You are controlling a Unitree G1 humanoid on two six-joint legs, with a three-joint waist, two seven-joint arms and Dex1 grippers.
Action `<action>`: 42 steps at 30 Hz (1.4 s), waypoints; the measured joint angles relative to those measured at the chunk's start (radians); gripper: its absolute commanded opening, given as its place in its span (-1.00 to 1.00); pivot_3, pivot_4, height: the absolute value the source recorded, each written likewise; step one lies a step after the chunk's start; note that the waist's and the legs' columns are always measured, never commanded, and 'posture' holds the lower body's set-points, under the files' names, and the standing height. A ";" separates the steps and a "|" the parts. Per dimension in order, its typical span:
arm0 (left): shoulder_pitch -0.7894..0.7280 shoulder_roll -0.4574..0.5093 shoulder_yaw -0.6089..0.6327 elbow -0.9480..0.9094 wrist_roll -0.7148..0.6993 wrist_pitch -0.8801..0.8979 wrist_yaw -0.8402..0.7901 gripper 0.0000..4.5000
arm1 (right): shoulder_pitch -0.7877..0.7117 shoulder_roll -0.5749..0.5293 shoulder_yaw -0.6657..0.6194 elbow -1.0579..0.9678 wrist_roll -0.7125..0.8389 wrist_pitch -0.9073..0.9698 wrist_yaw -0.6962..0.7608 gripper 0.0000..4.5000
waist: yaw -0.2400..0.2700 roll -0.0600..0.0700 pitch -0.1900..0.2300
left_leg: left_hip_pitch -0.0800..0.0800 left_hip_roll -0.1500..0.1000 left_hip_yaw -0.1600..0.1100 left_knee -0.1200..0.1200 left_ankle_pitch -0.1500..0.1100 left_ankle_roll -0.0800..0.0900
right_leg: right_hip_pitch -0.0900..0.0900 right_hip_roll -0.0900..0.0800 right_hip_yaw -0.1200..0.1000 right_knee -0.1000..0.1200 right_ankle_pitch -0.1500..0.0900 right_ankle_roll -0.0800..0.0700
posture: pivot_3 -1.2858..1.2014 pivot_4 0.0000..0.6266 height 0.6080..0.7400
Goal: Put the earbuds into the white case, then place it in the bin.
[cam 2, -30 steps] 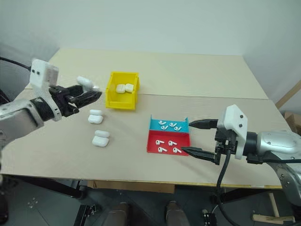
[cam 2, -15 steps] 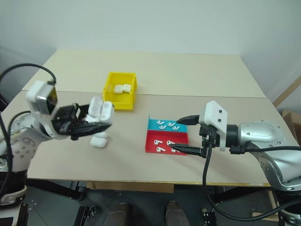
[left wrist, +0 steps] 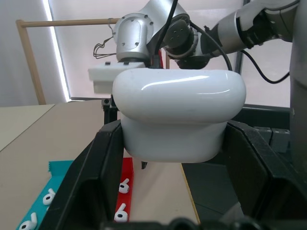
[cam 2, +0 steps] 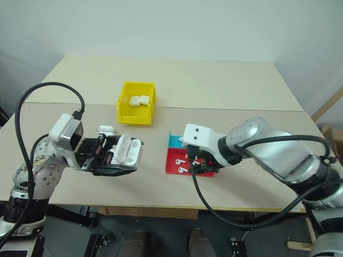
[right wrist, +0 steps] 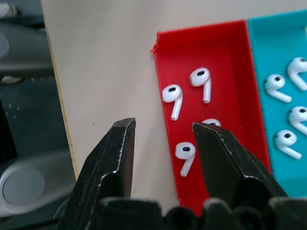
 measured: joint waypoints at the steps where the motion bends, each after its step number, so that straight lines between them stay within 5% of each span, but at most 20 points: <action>1: 0.001 0.002 0.000 -0.001 0.000 0.000 -0.006 0.24 | -0.011 0.007 0.026 0.014 -0.020 0.005 -0.004 0.13 | 0.000 0.000 0.000 | 0.000 0.000 0.000 0.000 0.000 0.000 | 0.000 0.000 0.000 0.000 0.000 0.000 | 0.03 -0.52 1.00; 12: 0.043 0.000 0.001 -0.013 0.021 -0.029 -0.039 0.24 | -0.041 0.047 0.186 0.079 -0.112 0.068 -0.018 0.13 | -0.003 0.000 0.000 | 0.000 0.000 0.000 0.000 -0.001 0.001 | 0.000 0.000 0.000 0.001 0.000 0.000 | 0.03 -0.52 1.00; 24: 0.093 -0.021 0.000 0.010 0.048 -0.095 -0.092 0.24 | -0.066 0.084 0.226 0.124 -0.151 0.086 -0.031 0.13 | -0.016 0.000 0.000 | 0.000 0.000 0.000 0.000 -0.001 0.001 | 0.000 0.000 0.000 0.001 0.000 0.000 | 0.03 -0.52 1.00; 42: 0.031 -0.008 0.000 -0.151 -0.004 0.043 0.073 0.24 | -0.071 0.124 0.255 0.199 -0.220 0.032 -0.004 0.13 | -0.020 0.000 0.000 | 0.000 0.001 -0.001 0.000 -0.001 0.001 | 0.000 0.000 -0.001 0.000 0.000 0.000 | 0.03 -0.52 1.00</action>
